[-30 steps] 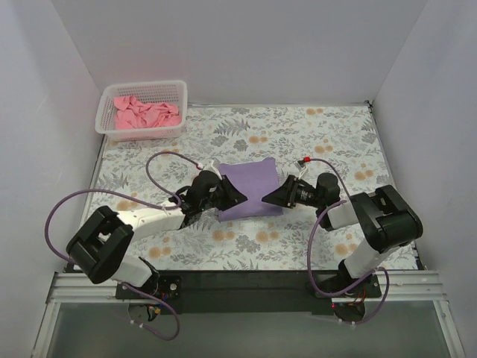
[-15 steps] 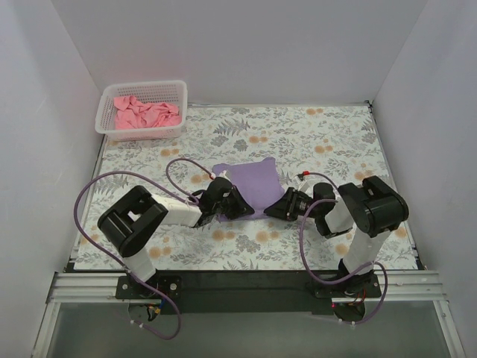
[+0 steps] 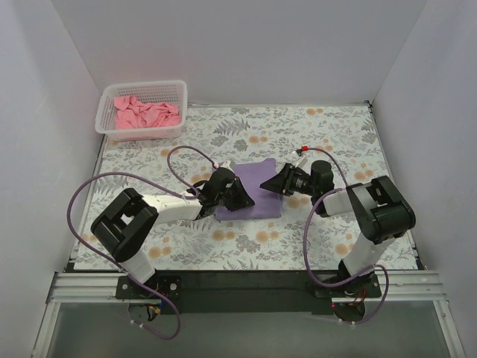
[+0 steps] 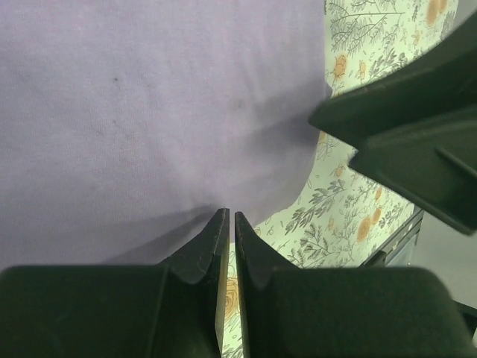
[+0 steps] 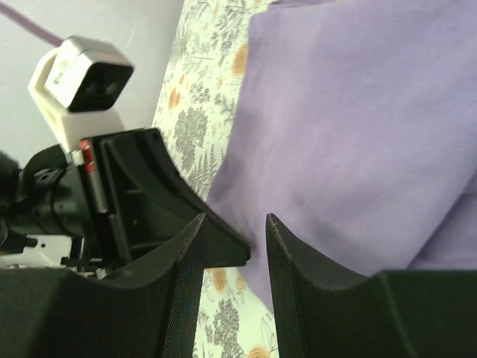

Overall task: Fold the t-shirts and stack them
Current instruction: Fold the tshirt

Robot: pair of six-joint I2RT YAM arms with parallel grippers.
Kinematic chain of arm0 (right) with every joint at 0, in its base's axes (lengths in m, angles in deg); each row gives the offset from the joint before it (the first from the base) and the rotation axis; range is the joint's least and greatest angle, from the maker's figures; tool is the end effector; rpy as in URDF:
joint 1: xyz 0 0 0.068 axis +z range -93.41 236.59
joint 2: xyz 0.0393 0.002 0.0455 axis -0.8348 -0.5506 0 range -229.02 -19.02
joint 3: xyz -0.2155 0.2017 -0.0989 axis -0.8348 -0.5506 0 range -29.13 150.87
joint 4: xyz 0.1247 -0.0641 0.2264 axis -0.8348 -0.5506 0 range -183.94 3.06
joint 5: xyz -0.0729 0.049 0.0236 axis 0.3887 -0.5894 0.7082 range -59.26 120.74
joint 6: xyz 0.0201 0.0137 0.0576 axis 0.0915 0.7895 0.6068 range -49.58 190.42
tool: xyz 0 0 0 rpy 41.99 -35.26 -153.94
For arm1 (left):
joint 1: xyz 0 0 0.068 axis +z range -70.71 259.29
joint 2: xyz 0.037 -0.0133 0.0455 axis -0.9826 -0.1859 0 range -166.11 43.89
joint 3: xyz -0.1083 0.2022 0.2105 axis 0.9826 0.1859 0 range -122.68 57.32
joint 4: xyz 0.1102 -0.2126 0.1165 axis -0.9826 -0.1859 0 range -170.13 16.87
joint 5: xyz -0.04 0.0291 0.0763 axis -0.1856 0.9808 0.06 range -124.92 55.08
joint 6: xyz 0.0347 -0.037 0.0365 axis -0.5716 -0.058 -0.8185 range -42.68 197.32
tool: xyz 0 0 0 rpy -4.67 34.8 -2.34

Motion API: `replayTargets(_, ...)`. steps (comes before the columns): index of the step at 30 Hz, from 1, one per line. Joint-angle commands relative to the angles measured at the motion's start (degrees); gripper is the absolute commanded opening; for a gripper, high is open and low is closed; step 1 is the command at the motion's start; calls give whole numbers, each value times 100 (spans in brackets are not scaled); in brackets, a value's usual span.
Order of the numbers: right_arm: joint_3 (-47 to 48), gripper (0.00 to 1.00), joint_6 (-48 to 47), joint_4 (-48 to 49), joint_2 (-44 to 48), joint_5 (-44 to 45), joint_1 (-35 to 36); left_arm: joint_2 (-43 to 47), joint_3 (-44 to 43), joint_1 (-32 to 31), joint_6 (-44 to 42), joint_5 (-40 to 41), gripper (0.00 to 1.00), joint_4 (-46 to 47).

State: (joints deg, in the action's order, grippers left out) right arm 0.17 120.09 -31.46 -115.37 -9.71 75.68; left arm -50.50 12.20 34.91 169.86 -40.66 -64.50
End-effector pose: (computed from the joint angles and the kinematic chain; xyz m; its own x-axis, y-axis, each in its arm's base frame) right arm 0.2871 0.1320 0.1861 -0.7703 0.3473 -0.5348 -0.4053 0.3809 0.8311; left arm 0.2425 -0.2440 0.1868 -0.7289 -0.6775 0.0987 -0.4983 0.4261 -0.7551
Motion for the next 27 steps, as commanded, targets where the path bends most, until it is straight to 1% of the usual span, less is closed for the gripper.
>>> replayTargets(1,190,44,-142,-47,-601,177,-72,-105,64,8,-69,-76,6,-55)
replayTargets(4,173,44,-238,15,-1051,274,-169,-403,363,8,177,-304,6,218)
replayTargets(8,41,44,-423,15,-1237,353,-353,-485,531,8,265,-358,6,245)
replayTargets(10,-3,43,-458,-63,-974,345,-371,-301,418,8,170,-218,6,-16)
replayTargets(11,-21,43,-502,-308,-834,327,-362,-64,330,17,99,44,6,-184)
replayTargets(12,-64,43,-615,-449,-467,327,-362,103,233,52,-67,159,6,-568)
replayTargets(13,-82,43,-695,-642,-272,370,-371,244,102,78,-138,274,7,-764)
replayTargets(14,-100,43,-783,-1131,-52,414,-371,576,-100,122,-217,484,8,-992)
replayTargets(15,-39,44,-1088,-1502,376,537,-371,745,-198,236,-288,503,9,-1316)
replayTargets(16,5,44,-1256,-1862,590,642,-371,903,-286,289,-419,730,11,-1476)
replayTargets(17,67,45,-1423,-2222,800,774,-371,1079,-460,368,-481,880,15,-1651)
replayTargets(18,215,45,-1834,-3122,1185,1106,-362,1350,-549,543,-551,960,19,-1827)
replayTargets(20,392,48,-2170,-3936,1496,1433,-371,1563,-760,789,-718,1039,27,-2433)
replayTargets(21,584,50,-2450,-4610,1741,1739,-354,1747,-909,1104,-789,953,30,-2775)
replayTargets(23,769,54,-2698,-5282,1909,2109,-354,1897,-1033,1457,-1034,855,39,-3076)
replayTargets(24,875,56,-2795,-5528,2023,2215,-345,1976,-1190,1737,-1157,959,47,-3382)
replayTargets(25,989,59,-2927,-6018,2085,2312,-310,2081,-1287,1862,-1272,1117,52,-3541)
replayTargets(26,1025,59,-2963,-6127,2173,2400,-283,2135,-1367,2037,-1508,1275,55,-3700)
replayTargets(27,1034,59,-2980,-6215,2217,2418,-257,2161,-1542,2126,-1614,1520,62,-3953)
